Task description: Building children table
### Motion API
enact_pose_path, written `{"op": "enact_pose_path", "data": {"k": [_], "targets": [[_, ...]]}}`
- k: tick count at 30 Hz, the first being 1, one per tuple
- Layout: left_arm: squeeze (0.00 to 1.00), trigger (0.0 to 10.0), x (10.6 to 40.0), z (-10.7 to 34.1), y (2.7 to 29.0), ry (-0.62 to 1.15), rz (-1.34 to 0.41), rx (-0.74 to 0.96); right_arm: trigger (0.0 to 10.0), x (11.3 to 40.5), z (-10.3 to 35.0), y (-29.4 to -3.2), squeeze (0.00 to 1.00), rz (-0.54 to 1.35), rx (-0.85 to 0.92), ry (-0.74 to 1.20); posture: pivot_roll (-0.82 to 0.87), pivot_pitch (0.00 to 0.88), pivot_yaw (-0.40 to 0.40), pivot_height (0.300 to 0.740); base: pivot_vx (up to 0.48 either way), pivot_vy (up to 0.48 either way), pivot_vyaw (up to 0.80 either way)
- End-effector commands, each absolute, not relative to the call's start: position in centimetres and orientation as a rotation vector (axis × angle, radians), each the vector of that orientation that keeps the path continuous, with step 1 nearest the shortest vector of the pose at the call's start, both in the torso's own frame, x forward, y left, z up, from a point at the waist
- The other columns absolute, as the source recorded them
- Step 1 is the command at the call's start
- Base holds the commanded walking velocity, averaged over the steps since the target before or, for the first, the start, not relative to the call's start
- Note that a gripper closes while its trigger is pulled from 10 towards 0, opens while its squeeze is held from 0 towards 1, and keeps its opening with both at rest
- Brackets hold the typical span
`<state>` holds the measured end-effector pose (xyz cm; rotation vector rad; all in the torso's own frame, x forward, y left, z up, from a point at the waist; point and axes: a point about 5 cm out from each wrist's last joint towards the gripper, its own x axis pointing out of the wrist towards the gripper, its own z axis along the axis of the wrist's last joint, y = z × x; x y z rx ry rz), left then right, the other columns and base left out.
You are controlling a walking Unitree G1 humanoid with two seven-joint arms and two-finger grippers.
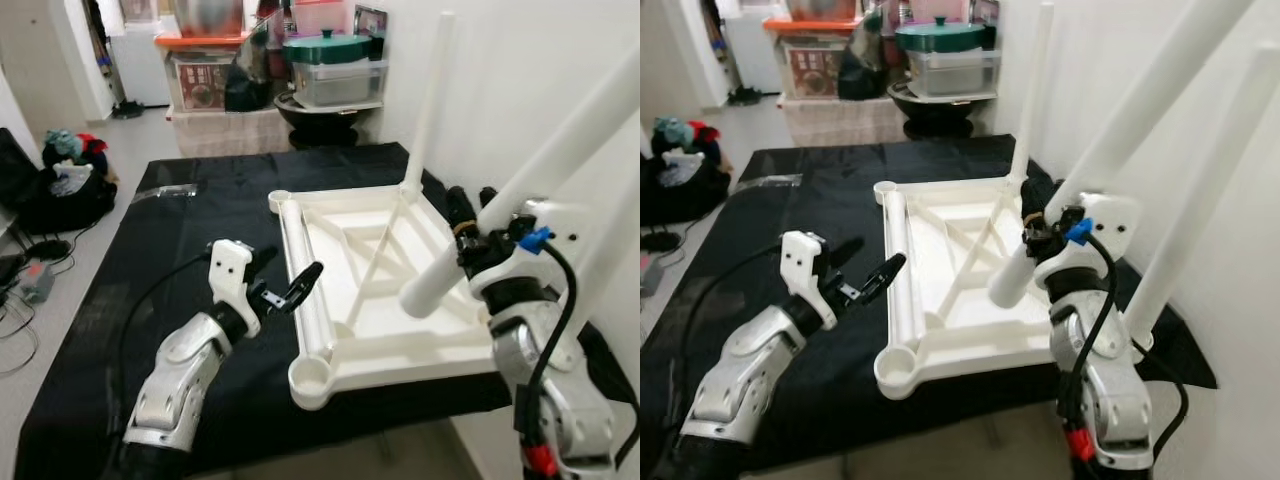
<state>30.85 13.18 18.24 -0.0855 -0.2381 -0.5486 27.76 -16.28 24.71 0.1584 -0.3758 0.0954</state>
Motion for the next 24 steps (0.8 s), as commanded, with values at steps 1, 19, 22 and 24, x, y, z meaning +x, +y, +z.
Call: {"op": "enact_pose_path", "data": {"k": [1,19,22,24], "targets": [[0.0,10.0,30.66,18.44,13.19,-0.251,-0.55,-0.085,10.0,27.78,25.1,-16.11,0.0,0.106,0.151,-0.391,0.02,0.0,-0.03,0.74,0.0,0.0,0.0],[0.0,10.0,30.48,18.45,12.78,-0.244,-0.558,-0.103,10.0,27.83,24.86,-15.71,0.0,0.121,0.148,-0.374,0.02,0.0,-0.023,0.74,-0.107,0.0,0.0],[0.0,10.0,30.52,18.39,12.82,-0.24,-0.549,-0.1,10.0,27.81,24.81,-15.7,0.0,0.123,0.144,-0.371,0.02,0.0,-0.022,0.74,0.0,0.0,0.0],[0.0,10.0,30.73,18.17,13.09,-0.227,-0.513,-0.093,10.0,27.76,24.65,-15.67,0.0,0.13,0.131,-0.364,0.02,0.0,-0.021,0.74,0.0,0.0,0.0]]}}
